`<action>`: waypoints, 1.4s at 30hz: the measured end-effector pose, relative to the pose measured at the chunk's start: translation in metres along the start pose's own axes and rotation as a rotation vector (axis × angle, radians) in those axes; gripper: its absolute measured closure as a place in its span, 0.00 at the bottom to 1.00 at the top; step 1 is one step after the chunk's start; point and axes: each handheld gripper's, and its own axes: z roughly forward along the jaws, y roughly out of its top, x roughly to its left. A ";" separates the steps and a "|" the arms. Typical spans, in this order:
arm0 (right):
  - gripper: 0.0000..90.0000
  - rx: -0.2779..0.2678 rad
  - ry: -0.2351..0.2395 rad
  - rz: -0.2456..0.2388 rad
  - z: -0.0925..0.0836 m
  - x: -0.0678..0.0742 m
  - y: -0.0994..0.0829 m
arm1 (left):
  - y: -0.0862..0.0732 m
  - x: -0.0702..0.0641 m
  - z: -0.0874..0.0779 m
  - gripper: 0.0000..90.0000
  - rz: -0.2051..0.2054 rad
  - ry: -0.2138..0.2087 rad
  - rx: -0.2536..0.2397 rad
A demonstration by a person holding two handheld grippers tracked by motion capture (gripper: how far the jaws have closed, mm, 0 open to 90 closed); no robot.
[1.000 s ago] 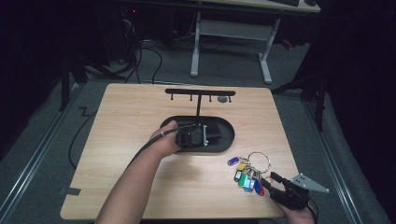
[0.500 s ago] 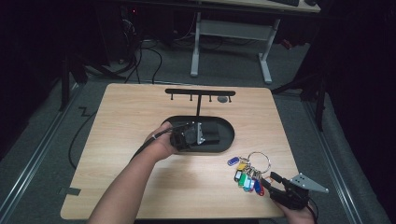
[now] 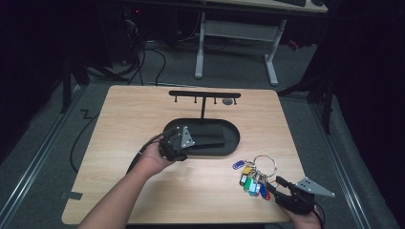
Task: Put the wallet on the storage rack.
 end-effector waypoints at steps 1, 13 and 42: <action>0.51 -0.001 -0.001 -0.001 0.000 0.001 0.000 | -0.007 -0.003 -0.005 0.56 -0.023 -0.007 -0.011; 0.54 0.005 0.001 -0.010 0.000 0.003 0.000 | -0.056 -0.025 -0.036 0.56 -0.193 -0.073 -0.122; 0.62 0.072 -0.013 -0.071 0.001 0.008 0.004 | -0.169 -0.049 -0.089 0.41 -0.556 -0.097 -0.269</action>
